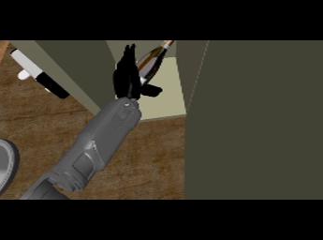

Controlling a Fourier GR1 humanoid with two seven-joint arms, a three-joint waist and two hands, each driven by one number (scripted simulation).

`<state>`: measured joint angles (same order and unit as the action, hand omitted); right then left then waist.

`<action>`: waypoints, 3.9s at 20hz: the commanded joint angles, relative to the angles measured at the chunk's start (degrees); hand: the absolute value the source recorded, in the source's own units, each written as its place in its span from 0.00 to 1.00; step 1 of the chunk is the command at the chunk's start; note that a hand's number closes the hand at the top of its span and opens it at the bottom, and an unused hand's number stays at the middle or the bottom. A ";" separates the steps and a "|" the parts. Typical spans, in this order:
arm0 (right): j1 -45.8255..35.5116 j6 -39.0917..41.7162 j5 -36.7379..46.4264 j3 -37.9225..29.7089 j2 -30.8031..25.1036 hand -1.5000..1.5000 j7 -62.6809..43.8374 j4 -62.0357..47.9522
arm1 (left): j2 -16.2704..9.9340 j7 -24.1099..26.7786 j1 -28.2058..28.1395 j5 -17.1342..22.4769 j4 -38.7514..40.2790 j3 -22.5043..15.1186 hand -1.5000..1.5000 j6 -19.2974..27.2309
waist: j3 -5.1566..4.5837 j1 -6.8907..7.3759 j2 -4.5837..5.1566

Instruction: Pick up the wine, place it into the cabinet and close the cabinet

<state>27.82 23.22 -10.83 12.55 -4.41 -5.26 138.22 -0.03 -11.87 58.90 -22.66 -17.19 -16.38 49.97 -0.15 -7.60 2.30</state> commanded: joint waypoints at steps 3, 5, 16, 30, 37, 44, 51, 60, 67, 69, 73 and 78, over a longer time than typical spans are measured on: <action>0.20 -1.27 -4.39 0.69 0.46 0.00 -3.42 2.91 | 0.03 9.15 -1.20 6.71 -4.00 3.37 0.00 -1.23 | -0.10 0.87 -0.10; 0.90 -0.03 -4.79 0.86 -0.76 0.00 -3.76 4.68 | 0.03 11.63 -3.21 9.01 -5.35 3.19 0.00 0.74 | -0.10 0.14 -0.26; 2.20 -1.64 -5.45 0.26 -0.54 0.00 -4.93 6.71 | 0.03 26.56 -6.67 24.29 -13.78 4.68 0.00 1.30 | -0.01 2.45 -1.41; 1.55 -6.84 -2.19 3.12 0.99 0.00 -8.00 9.86 | 0.03 32.76 -12.05 41.31 -26.55 -4.00 0.00 -3.08 | 0.11 6.13 -2.39; 0.91 -7.95 -1.89 3.46 -0.30 0.00 -9.46 10.83 | -1.16 31.34 -19.61 39.42 -37.55 -6.86 0.00 -8.58 | 0.14 7.53 -2.62; 3.25 -9.68 0.52 5.76 -1.03 0.00 -10.38 13.39 | -2.29 29.74 -31.86 39.81 -54.59 -11.14 0.00 -8.95 | 0.13 7.66 -2.87; -0.70 -11.20 3.26 4.38 -1.29 0.00 -9.58 9.63 | -10.17 25.55 -43.24 37.03 -71.68 -15.46 0.00 -11.46 | 0.15 7.74 -2.61; 2.70 -7.40 1.06 1.81 -3.32 0.00 -5.32 6.94 | -19.53 27.86 -60.33 40.01 -87.01 -12.29 0.00 -19.09 | 0.17 7.57 -2.58; 1.38 0.16 0.86 3.01 -11.25 1.00 -7.73 7.02 | -25.98 27.05 -64.37 45.98 -93.89 -9.69 0.00 -30.13 | 0.16 7.70 -2.58; 3.14 2.01 2.23 4.91 -12.95 1.00 -7.66 7.85 | -27.53 28.21 -64.47 49.20 -91.99 -5.70 1.00 -33.91 | 0.14 7.35 -2.54; 3.25 2.19 2.77 2.34 -13.38 1.00 -5.63 9.28 | -28.43 32.42 -69.91 49.27 -92.47 -4.52 1.00 -38.80 | 0.14 7.42 -2.48; -3.59 0.79 -2.38 2.71 -12.01 1.00 -11.44 8.51 | -31.10 32.65 -72.68 53.13 -92.84 1.50 1.00 -44.91 | 0.12 8.10 -2.32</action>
<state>26.50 23.28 -6.53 15.97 -15.51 -12.36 142.06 -29.78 18.70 -10.43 28.79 -109.95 -17.59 9.48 -0.04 0.13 -0.03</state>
